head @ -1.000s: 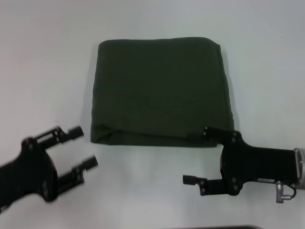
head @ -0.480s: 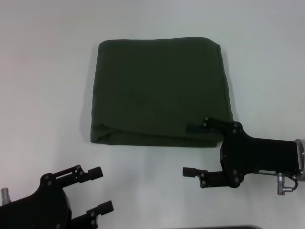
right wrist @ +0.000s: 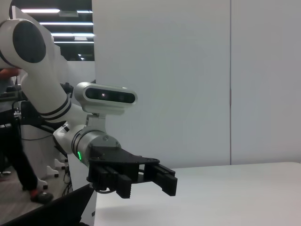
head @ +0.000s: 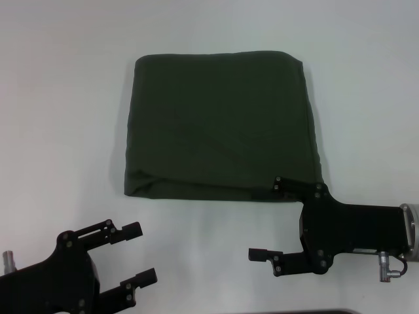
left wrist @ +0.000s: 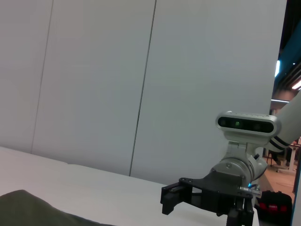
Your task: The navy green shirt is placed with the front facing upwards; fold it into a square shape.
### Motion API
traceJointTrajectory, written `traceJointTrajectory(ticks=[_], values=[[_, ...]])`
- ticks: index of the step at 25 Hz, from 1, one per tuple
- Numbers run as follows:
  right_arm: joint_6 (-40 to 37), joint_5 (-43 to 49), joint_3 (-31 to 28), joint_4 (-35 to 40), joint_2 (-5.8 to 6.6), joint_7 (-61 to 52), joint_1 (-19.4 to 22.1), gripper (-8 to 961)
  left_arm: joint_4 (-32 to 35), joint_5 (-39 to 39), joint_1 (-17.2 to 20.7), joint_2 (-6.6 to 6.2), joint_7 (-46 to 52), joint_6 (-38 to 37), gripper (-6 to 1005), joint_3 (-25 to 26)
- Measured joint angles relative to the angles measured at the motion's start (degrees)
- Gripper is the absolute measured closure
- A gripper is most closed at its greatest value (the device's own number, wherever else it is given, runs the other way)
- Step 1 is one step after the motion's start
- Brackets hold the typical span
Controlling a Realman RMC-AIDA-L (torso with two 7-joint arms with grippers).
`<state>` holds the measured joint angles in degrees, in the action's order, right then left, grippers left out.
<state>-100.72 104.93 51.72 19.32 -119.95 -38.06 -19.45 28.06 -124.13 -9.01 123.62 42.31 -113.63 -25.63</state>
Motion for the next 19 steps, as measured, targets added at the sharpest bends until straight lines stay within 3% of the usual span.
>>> traceJointTrajectory(ticks=[19], values=[[0.3,-0.1,0.0,-0.1,-0.04,-0.5,-0.5,69,0.0,0.0,-0.4,-0.22,0.3,0.0,371,0.0]])
